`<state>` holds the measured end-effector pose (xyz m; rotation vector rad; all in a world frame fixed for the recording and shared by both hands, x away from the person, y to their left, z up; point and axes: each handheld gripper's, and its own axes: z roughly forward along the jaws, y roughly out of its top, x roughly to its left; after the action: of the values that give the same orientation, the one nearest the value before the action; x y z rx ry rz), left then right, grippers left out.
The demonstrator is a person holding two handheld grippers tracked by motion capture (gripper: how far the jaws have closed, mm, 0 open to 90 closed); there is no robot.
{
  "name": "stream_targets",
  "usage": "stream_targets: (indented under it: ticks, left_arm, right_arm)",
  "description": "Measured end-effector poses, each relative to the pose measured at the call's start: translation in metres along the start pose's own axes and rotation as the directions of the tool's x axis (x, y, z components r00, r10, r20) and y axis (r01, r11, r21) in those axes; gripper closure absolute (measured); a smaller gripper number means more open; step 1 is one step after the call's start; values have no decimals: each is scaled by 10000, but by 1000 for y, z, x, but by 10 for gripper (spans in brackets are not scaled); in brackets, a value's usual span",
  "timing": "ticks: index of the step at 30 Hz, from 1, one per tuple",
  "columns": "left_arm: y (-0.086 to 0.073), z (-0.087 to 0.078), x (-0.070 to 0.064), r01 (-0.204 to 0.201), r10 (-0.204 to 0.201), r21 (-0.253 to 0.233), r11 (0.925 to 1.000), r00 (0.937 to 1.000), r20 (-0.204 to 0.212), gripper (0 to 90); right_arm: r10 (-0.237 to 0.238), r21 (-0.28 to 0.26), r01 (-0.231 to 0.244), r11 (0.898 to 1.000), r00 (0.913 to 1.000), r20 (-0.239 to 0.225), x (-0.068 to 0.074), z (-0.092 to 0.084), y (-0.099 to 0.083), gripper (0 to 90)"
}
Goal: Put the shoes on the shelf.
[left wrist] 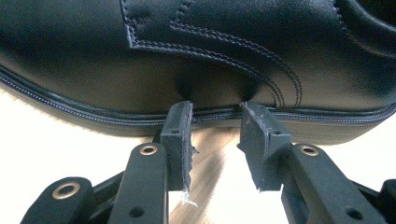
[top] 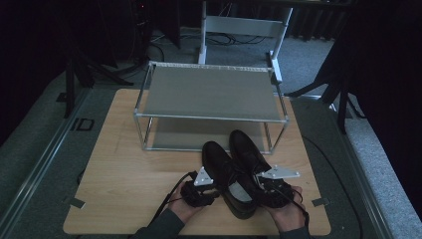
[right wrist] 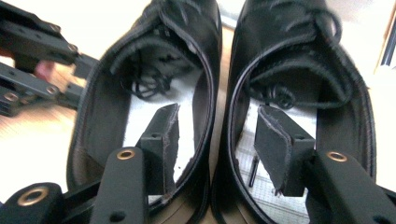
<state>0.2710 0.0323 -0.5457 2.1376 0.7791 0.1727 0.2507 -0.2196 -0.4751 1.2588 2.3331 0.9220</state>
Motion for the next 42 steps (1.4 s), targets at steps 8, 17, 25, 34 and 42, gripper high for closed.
stream_targets:
  ticks: [8,17,25,34,42]
  left_arm:
    - [1,1,-1,43,-43,-25,10000,10000,-61,637]
    - [7,0,-1,76,-77,-247,9997,10000,-29,639]
    - [13,16,-22,-414,413,4,9991,9971,647,635]
    - [21,29,-39,-737,727,65,9973,9927,960,626]
    - [20,31,-39,-722,709,100,9973,9930,945,630]
  right_arm:
    - [5,856,14,9963,9998,-221,2,12,-1,557]
    - [-241,965,243,9950,9997,-31,0,10,0,746]
    - [-483,1147,455,9924,9986,221,-18,-3,-9,778]
    - [-209,1290,195,9914,9997,93,-40,-20,-24,771]
    - [-192,1581,205,9872,9998,-95,-42,-18,-24,666]
